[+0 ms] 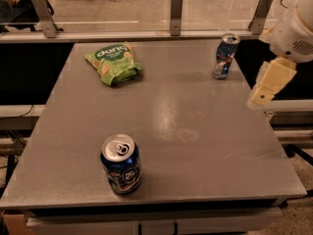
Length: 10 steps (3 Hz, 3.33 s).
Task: Move redbull can near green rice chip bag
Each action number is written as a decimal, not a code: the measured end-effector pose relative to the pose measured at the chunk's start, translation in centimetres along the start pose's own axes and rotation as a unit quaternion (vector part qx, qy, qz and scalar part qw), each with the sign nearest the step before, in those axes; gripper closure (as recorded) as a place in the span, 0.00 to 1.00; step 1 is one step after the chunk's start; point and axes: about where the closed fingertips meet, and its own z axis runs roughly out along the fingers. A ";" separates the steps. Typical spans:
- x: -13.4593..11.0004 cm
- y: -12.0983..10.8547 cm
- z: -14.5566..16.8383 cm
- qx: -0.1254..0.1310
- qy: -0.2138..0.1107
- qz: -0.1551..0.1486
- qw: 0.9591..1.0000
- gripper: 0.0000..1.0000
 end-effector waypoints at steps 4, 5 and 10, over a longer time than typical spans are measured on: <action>1.1 -12.6 7.6 0.080 -0.128 0.106 0.983 0.00; -0.2 -14.4 9.6 0.069 -0.196 0.120 0.971 0.00; -5.8 -13.7 11.4 -0.023 -0.403 0.128 0.906 0.64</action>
Offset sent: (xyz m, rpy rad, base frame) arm 0.1206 -0.0582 -0.0244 0.1228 -0.1892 -0.1906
